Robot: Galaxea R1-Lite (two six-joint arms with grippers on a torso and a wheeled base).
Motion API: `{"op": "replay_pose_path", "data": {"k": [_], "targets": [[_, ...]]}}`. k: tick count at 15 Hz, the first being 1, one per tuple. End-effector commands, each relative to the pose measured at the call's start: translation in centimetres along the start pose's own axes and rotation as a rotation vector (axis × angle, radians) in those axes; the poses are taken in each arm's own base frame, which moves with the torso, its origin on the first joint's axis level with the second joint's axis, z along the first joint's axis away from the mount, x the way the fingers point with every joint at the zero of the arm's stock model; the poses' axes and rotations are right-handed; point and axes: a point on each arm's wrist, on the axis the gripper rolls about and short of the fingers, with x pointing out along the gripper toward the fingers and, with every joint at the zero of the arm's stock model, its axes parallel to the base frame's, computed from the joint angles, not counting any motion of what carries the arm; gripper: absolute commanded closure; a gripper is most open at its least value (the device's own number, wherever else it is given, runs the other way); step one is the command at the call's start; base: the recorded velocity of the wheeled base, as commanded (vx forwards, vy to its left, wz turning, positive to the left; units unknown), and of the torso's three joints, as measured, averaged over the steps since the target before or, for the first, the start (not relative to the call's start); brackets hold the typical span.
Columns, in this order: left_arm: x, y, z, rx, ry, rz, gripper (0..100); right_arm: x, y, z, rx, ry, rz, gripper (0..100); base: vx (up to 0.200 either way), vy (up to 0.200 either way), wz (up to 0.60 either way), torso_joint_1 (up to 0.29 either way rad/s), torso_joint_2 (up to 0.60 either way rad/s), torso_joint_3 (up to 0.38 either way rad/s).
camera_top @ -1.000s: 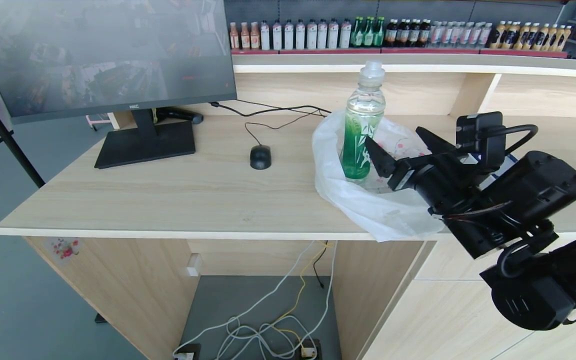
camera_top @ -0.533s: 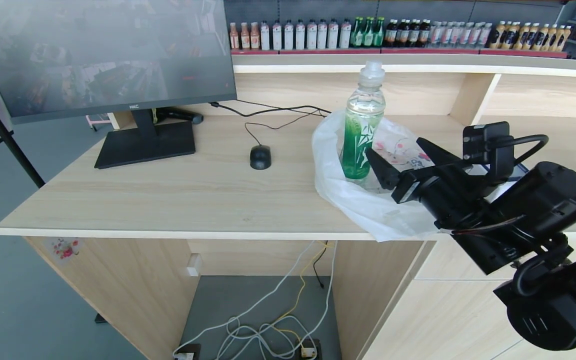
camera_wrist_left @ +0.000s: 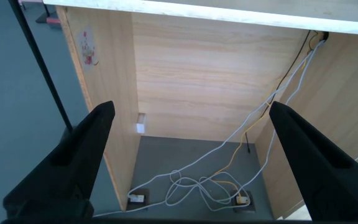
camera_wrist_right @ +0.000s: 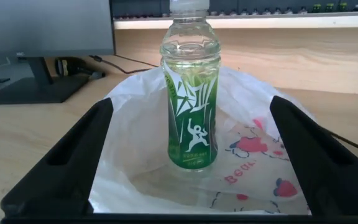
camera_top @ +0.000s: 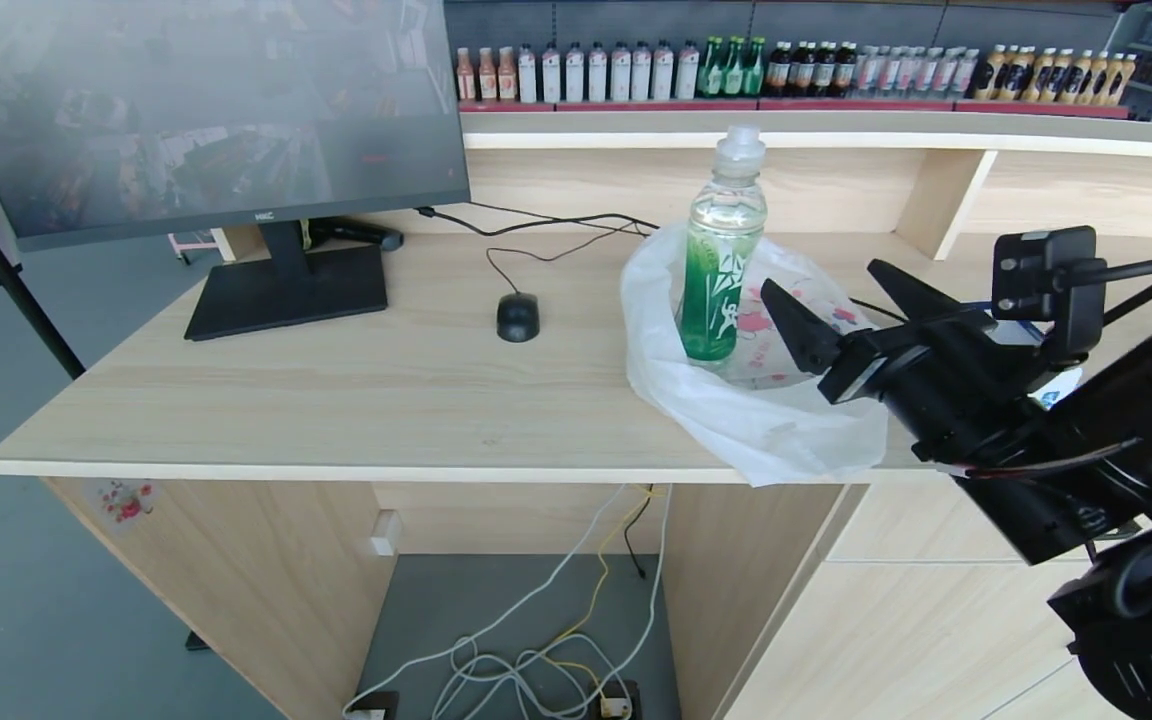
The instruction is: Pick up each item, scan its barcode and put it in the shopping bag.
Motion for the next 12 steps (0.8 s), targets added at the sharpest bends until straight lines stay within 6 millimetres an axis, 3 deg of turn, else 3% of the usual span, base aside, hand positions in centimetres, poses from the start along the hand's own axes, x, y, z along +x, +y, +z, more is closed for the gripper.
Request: {"op": "replay_pose_path", "data": {"k": [1,6,12], "targets": [[0.0,0.0,0.0,-0.001,-0.001,0.000,0,-0.5,0.0,1.7,0.006,-0.048,0.002,0,0.000,-0.200,0.00,0.002,0.00,0.007],[0.0,0.0,0.0,0.000,-0.001,0.000,0,-2.4,-0.4,2.8,0.002,-0.054,-0.001,0,0.000,-0.200,0.00,0.002,0.00,0.000],[0.0,0.0,0.0,-0.001,-0.001,0.000,0,-2.9,-0.5,3.1,-0.001,-0.057,-0.003,0,0.000,-0.200,0.00,0.001,0.00,0.002]]}}
